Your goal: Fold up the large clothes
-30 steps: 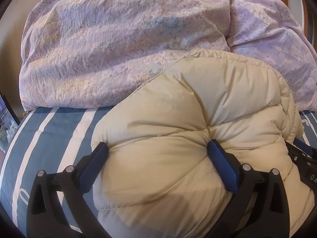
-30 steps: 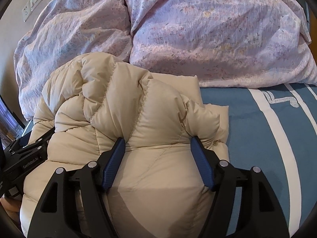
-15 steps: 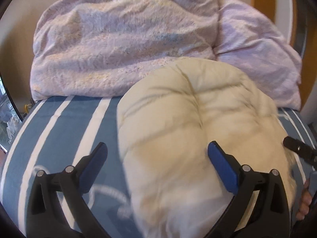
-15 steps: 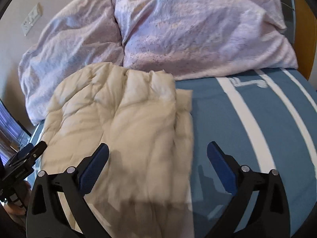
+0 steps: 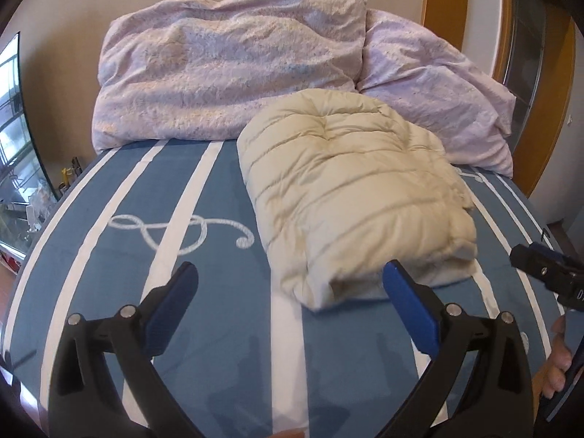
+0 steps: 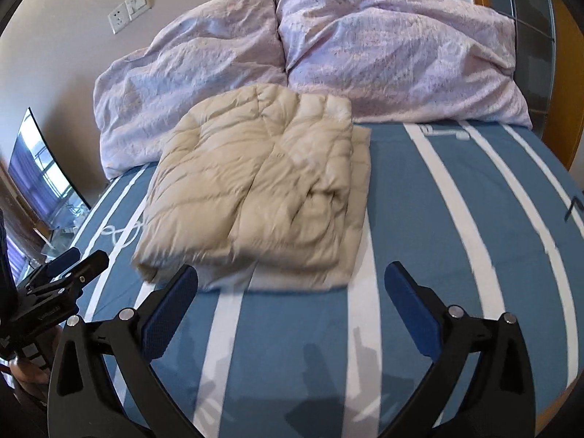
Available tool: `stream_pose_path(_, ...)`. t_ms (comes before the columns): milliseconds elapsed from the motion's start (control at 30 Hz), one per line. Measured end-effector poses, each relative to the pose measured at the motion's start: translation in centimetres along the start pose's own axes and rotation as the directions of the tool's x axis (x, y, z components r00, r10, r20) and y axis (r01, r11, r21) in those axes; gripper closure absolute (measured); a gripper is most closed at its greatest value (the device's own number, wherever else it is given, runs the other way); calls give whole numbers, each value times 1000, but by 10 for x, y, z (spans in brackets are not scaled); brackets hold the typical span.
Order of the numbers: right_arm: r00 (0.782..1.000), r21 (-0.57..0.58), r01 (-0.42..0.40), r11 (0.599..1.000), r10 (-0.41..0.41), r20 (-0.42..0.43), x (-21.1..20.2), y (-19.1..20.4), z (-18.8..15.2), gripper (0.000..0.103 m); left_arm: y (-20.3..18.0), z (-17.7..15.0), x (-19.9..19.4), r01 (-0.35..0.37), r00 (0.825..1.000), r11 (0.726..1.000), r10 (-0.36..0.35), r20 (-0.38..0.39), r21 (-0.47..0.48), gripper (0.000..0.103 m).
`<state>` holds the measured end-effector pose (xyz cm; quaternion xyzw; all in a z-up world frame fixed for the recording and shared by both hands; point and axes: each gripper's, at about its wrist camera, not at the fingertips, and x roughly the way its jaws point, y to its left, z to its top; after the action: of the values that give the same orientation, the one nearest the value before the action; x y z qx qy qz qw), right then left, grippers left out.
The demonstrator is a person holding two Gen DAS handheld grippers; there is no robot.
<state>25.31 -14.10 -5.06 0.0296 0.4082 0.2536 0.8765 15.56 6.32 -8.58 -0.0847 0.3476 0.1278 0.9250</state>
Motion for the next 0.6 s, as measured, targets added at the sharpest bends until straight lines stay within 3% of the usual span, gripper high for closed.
stream_pose_path(300, 998, -5, -8, 1000, 8, -59, -18, 12, -32, 1, -10, -28, -26, 14, 999, 1000, -13, -32, 16, 2)
stream_pose_path(600, 997, -23, -21, 1000, 19, -74, -44, 22, -42, 1, -11, -37, -52, 44, 998, 999, -44, -46, 0, 2)
